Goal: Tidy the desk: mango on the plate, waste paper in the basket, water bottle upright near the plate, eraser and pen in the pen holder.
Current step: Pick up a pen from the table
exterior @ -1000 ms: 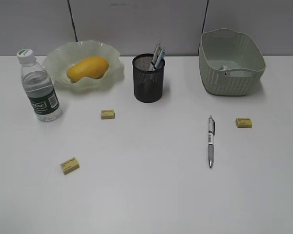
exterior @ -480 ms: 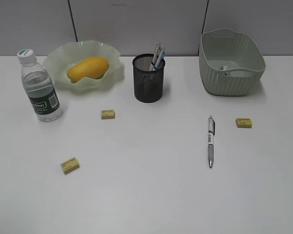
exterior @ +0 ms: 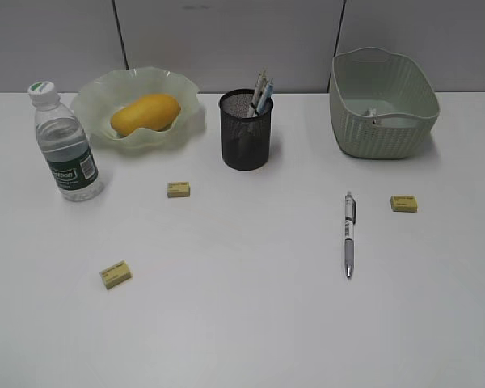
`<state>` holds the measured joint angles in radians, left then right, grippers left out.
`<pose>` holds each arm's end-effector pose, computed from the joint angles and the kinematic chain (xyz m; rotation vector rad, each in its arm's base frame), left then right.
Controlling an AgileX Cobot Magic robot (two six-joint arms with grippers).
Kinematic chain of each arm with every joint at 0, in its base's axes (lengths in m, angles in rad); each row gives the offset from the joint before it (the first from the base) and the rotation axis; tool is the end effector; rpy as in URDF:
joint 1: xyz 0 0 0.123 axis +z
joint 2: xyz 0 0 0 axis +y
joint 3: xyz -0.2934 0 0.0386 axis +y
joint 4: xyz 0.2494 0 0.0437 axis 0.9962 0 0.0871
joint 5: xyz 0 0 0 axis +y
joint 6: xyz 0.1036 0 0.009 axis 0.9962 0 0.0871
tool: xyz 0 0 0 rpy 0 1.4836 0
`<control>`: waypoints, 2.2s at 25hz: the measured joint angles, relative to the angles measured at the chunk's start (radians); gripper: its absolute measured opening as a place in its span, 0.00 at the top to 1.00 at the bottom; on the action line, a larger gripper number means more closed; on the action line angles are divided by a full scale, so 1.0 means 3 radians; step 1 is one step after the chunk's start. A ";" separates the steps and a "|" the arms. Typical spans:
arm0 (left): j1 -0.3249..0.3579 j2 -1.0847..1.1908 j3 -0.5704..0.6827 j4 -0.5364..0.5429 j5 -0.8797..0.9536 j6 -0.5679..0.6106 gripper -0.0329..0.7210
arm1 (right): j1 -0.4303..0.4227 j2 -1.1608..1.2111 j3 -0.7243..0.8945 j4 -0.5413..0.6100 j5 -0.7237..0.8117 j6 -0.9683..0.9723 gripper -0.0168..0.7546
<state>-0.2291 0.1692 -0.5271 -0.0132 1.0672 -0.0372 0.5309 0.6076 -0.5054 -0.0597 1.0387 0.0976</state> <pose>0.0193 -0.0057 0.2781 0.2101 2.1876 -0.1660 0.0761 0.0385 0.2500 -0.5864 2.5622 0.1405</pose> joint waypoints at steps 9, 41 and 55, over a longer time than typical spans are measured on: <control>0.0358 -0.0347 0.0000 0.0003 0.0002 0.0000 0.24 | 0.0000 0.0000 -0.0020 0.0000 -0.0020 0.0000 0.22; 0.0358 -0.0591 0.0011 0.0003 0.0002 0.0000 0.25 | -0.0047 0.3522 -0.1799 0.0236 -0.0875 0.0610 0.22; 0.0358 -0.0591 0.0011 0.0003 0.0002 0.0000 0.25 | -0.0443 0.4476 -0.2335 0.0489 -0.0875 0.0783 0.30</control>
<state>-0.1216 -0.0081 -0.5240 -0.0124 1.0678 -0.0372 0.3980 1.9502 -1.2060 0.0871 0.7763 0.3326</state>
